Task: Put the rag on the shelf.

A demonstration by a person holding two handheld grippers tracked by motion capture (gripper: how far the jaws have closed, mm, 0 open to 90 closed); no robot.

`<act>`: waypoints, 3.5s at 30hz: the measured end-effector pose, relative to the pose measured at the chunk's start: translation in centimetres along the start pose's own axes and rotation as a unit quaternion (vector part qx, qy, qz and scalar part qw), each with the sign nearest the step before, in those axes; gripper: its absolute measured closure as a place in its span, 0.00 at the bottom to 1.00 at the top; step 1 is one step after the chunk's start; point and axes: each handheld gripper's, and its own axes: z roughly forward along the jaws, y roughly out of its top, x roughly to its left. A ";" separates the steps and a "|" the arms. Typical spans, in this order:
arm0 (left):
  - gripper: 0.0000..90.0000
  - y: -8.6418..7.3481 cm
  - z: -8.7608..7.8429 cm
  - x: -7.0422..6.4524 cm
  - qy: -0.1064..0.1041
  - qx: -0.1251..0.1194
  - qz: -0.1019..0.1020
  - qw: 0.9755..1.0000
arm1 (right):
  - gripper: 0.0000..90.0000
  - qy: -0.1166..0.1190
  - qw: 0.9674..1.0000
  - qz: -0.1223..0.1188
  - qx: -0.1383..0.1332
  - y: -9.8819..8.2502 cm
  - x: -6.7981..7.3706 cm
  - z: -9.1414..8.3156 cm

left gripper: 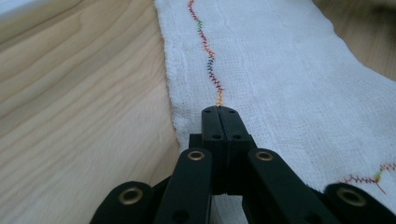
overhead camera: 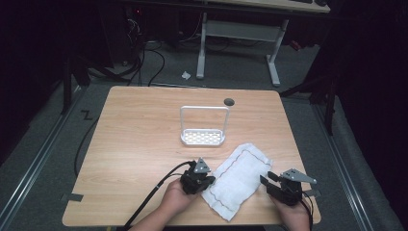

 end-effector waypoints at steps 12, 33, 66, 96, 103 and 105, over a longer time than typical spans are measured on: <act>1.00 -5.5 -5.8 0.4 -0.016 -0.005 -0.031 0.999 | 0.64 0.004 1.000 -0.008 0.008 -0.1 0.3 0.3; 0.99 -1.7 -2.1 2.4 -0.007 -0.007 -0.012 1.000 | 0.69 0.018 0.999 -0.038 0.023 0.2 2.4 1.3; 0.83 -4.7 -5.9 3.1 0.005 -0.028 -0.058 0.998 | 0.87 0.127 0.987 -0.079 0.053 4.2 9.8 7.0; 0.85 -2.0 -2.4 6.1 0.116 -0.053 -0.116 0.985 | 0.71 0.106 0.992 -0.062 0.035 4.1 8.7 6.9; 0.89 -2.0 -2.4 6.1 0.112 -0.053 -0.119 0.985 | 0.63 0.095 0.994 -0.046 0.031 5.6 9.1 8.7; 0.89 -2.0 -2.5 6.2 0.108 -0.053 -0.124 0.985 | 0.68 0.098 0.994 -0.028 0.038 6.0 9.0 9.5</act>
